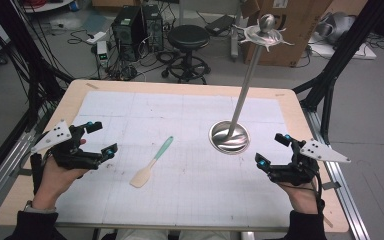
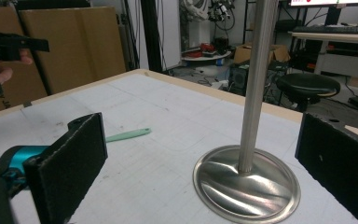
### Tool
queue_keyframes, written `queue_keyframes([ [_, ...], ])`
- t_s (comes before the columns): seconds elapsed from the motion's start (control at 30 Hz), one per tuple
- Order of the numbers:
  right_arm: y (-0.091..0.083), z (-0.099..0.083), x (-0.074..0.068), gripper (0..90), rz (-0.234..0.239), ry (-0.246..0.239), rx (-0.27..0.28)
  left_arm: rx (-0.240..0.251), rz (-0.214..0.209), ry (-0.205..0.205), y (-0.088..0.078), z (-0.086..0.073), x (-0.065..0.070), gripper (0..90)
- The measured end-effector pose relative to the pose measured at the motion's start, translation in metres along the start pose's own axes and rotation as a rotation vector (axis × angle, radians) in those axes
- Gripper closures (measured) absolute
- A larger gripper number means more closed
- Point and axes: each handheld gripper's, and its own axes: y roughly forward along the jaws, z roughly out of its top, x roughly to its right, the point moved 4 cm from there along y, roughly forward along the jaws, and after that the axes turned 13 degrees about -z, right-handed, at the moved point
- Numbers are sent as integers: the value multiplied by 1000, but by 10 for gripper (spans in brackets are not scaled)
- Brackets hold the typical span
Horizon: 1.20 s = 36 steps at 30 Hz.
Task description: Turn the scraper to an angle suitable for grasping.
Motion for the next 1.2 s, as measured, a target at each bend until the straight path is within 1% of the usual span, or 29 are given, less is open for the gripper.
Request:
queue_keyframes([
  [0.07, 0, 0, 0, 11, -1, -1, -2, -5, -3, -2, 2, -2, -1, 53],
  [0.23, 1, -3, 0, 11, 0, 4, -8, -22, 5, -13, 6, -7, -4, 53],
  [0.33, 0, -4, 0, 11, 0, 4, -11, -33, 19, 7, 9, -9, -3, 53],
  [0.37, 0, -4, 0, 11, 0, 4, -11, -33, 19, 7, 9, -9, -3, 53],
  [0.4, -1, -4, 1, 10, -1, 7, -12, -33, 26, 15, 11, -9, -3, 54],
  [0.47, -1, -4, 1, 11, 0, 4, -11, -36, 27, 27, 14, -10, -2, 54],
  [0.5, -2, -4, 1, 11, -1, 4, -13, -40, 32, 39, 15, -11, -2, 55],
  [0.57, -2, -5, 1, 11, -2, 5, -14, -51, 36, 75, 18, -13, -1, 118],
  [0.63, -3, -6, 1, 11, -1, 7, -18, -50, 40, 82, 20, -13, 0, 206],
  [0.67, -3, -6, 2, 11, -2, 7, -18, -50, 40, 82, 20, -13, 0, 268],
  [0.7, -4, -7, 2, 11, -2, 8, -20, -53, 42, 77, 21, -14, -1, 336],
  [0.77, -4, -8, 1, 11, -3, 9, -23, -60, 56, 65, 24, -15, -1, 441],
  [0.8, -5, -9, 1, 11, -2, 7, -27, -66, 49, 52, 25, -16, -1, 502],
  [0.83, -5, -9, 1, 11, -2, 8, -28, -72, 55, 39, 29, -18, -2, 540],
  [0.87, -6, -9, 1, 11, -5, 8, -28, -72, 55, 39, 29, -18, -2, 583],
  [0.93, -8, -10, 1, 11, -5, 8, -32, -88, 60, 29, 34, -21, -2, 663],
  [1.03, -10, -11, 2, 11, -5, 9, -36, -123, 61, 10, 41, -25, -3, 818],
  [1.1, -11, -12, 2, 11, -7, 10, -38, -152, 61, -11, 48, -30, -5, 886],
  [1.13, -12, -13, 2, 11, -8, 10, -40, -152, 61, -11, 48, -30, -5, 897],
  [1.2, -13, -14, 3, 11, -11, 12, -43, -170, 49, -20, 54, -34, -7, 898],
])
